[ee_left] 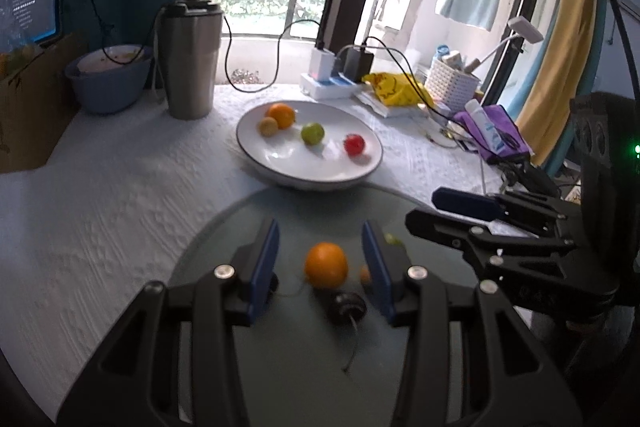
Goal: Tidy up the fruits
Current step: 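Move both open tools back over the remaining fruits on the mat, then grasp the large red tomato with the right tool while the left tool grasps a dark plum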
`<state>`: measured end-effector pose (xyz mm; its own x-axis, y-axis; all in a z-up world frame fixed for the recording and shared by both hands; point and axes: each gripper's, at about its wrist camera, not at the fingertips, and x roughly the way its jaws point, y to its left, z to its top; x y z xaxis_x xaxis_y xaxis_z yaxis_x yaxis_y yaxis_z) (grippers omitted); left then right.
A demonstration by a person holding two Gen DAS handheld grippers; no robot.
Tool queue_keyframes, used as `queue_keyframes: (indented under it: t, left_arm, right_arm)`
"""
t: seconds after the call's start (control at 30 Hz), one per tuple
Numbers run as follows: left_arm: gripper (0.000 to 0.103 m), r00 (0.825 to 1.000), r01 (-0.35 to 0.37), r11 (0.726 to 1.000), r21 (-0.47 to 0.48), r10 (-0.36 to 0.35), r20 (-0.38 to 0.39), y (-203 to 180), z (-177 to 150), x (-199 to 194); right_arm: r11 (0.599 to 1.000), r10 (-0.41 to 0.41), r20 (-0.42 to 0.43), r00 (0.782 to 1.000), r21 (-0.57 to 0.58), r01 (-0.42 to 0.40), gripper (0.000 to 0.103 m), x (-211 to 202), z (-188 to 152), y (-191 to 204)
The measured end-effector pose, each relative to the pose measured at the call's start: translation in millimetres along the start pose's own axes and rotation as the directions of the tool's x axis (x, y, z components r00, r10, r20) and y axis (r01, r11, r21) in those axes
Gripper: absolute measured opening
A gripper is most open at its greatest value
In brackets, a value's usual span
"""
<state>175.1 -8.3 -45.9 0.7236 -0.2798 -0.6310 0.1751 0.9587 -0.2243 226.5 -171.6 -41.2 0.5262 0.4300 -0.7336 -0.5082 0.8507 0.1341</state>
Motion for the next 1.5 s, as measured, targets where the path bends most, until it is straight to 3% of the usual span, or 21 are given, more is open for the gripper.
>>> queue_keyframes:
  t: [0.3,0.4,0.43,0.9,0.93,1.0,1.2,1.5]
  left_arm:
    - [0.047,0.999,0.002,1.0,-0.011,-0.002,-0.038,-7.9,-21.9,2.1]
    - [0.065,0.999,0.0,1.0,-0.022,-0.001,-0.052,-7.7,-28.7,4.2]
    - [0.067,0.998,0.004,1.0,-0.029,-0.005,-0.058,-7.7,-31.4,5.1]
    - [0.067,0.991,-0.065,0.997,-0.034,0.06,-0.12,-10.2,-44.6,18.0]
    - [0.067,0.99,-0.067,0.997,-0.036,0.062,-0.123,-10.3,-44.7,18.9]
    - [0.067,0.989,-0.074,0.997,-0.032,0.069,-0.13,-11.3,-44.7,21.1]
    - [0.066,0.987,-0.07,0.998,-0.003,0.069,-0.144,-19.6,-44.4,31.0]
    - [0.03,0.98,-0.069,0.997,0.041,0.076,-0.183,-29.0,-46.1,44.7]
  right_arm:
    - [1.0,0.017,-0.025,1.0,0.004,-0.017,0.044,-0.4,-21.7,3.1]
    - [1.0,0.025,-0.039,0.999,0.005,-0.024,0.044,1.2,-29.7,3.6]
    - [1.0,0.027,-0.045,0.999,0.006,-0.027,0.044,2.1,-32.6,3.4]
    - [0.996,0.087,-0.111,0.99,-0.002,-0.088,0.044,23.4,-53.9,3.2]
    - [0.996,0.091,-0.112,0.99,-0.004,-0.092,0.043,23.3,-53.8,3.2]
    - [0.994,0.103,-0.113,0.988,-0.01,-0.105,0.031,22.8,-54.0,2.4]
    - [0.993,0.115,-0.098,0.988,-0.009,-0.117,0.031,16.2,-54.0,-6.1]
    - [0.995,0.095,-0.061,0.994,0.033,-0.093,0.031,4.7,-52.4,-31.7]
